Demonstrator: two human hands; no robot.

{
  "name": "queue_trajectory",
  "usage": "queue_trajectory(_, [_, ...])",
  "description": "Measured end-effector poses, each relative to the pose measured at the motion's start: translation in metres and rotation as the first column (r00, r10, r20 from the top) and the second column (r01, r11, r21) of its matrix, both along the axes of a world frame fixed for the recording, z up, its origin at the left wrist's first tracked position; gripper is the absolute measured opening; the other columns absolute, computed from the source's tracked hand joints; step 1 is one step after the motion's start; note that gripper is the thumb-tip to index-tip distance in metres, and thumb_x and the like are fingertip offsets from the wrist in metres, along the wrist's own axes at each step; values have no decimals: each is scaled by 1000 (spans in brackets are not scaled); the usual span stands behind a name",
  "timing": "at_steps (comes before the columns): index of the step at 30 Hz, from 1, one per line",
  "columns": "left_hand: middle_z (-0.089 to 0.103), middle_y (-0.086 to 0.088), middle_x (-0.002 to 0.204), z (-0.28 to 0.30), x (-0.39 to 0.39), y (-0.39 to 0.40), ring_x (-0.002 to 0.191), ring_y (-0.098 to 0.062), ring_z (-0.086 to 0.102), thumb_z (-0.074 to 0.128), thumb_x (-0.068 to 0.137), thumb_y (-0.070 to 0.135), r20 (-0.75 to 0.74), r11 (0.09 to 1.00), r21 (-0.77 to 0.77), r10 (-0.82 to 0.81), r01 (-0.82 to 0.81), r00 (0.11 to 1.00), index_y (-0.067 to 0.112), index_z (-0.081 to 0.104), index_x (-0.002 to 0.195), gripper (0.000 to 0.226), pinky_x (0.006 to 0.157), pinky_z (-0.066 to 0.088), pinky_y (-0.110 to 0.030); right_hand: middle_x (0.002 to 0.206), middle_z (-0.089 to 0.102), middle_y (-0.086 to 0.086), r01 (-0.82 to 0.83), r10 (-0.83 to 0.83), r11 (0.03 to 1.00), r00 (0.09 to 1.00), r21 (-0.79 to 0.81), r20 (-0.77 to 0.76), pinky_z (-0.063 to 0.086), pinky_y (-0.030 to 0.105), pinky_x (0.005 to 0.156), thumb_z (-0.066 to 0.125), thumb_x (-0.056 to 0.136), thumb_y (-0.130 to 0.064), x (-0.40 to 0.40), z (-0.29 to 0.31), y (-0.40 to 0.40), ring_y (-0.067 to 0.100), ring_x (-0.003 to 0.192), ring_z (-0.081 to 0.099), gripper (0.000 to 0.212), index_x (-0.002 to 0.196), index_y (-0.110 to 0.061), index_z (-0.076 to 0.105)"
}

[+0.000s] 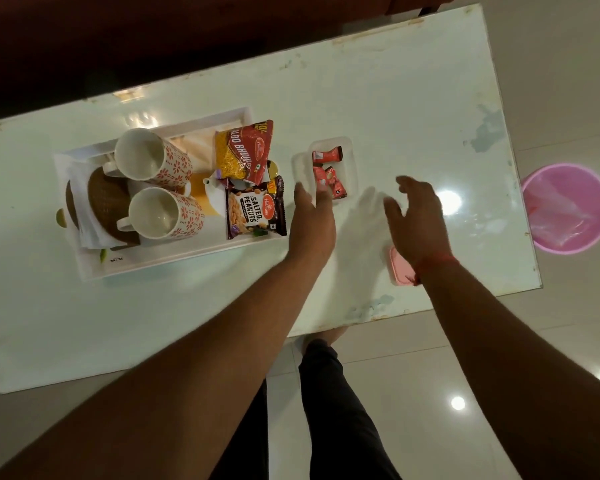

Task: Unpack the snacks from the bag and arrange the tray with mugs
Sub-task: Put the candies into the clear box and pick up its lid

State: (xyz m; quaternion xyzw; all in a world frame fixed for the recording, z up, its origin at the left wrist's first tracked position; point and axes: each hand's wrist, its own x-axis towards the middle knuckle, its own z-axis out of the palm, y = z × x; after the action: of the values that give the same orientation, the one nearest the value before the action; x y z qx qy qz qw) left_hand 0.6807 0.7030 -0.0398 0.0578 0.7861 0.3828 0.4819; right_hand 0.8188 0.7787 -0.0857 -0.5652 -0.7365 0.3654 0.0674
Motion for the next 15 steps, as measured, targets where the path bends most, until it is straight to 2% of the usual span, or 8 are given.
queue_trajectory(2, [31, -4, 159, -6, 14, -19, 143, -25, 35, 30, 104, 44, 13, 999, -40, -30, 31, 999, 24, 14, 156, 58, 113, 29, -38, 143, 48, 9, -211, 206, 977, 968, 20, 140, 36, 45, 110, 58, 88, -52, 42, 1, -9, 31, 132, 42, 68, 144, -17, 42])
queue_trajectory(4, [30, -3, 160, -15, 26, -37, 143, -24, 36, 30, 103, 45, 29, 994, -83, -63, 65, 998, 25, 14, 155, 59, 116, 30, -39, 152, 39, 8, -451, 435, 892, 846, -20, 310, 32, 53, 113, 62, 76, -67, 81, -2, -16, 34, 140, 33, 90, 148, -22, 34])
queue_trajectory(6, [31, -2, 159, -21, 34, -54, 142, -22, 36, 31, 102, 46, 46, 989, -110, -95, 100, 994, 25, 15, 155, 59, 116, 30, -38, 158, 29, 7, -595, 573, 798, 696, -101, 432, 30, 58, 113, 70, 68, -67, 110, -3, -23, 36, 145, 25, 103, 151, -23, 27])
queue_trajectory(8, [33, -1, 158, -26, 39, -66, 142, -20, 36, 33, 102, 47, 47, 983, -123, -130, 135, 990, 24, 19, 154, 58, 116, 30, -37, 157, 30, 9, -663, 620, 741, 615, -105, 488, 36, 59, 109, 81, 65, -53, 124, -5, -26, 39, 143, 27, 103, 148, -20, 31])
queue_trajectory(11, [36, 2, 156, -30, 39, -74, 140, -17, 37, 37, 101, 45, 41, 981, -122, -148, 152, 988, 24, 27, 151, 55, 116, 31, -37, 145, 44, 10, -665, 576, 747, 646, -2, 501, 43, 53, 99, 87, 65, -33, 125, -10, -25, 39, 129, 41, 91, 142, -17, 42])
queue_trajectory(15, [42, 1, 151, -27, 35, -71, 136, -16, 42, 39, 102, 40, 32, 982, -109, -153, 155, 988, 23, 35, 147, 48, 106, 34, -26, 135, 51, 10, -625, 549, 780, 713, 40, 436, 47, 51, 93, 84, 69, -35, 111, -11, -22, 37, 116, 48, 81, 138, -19, 45])
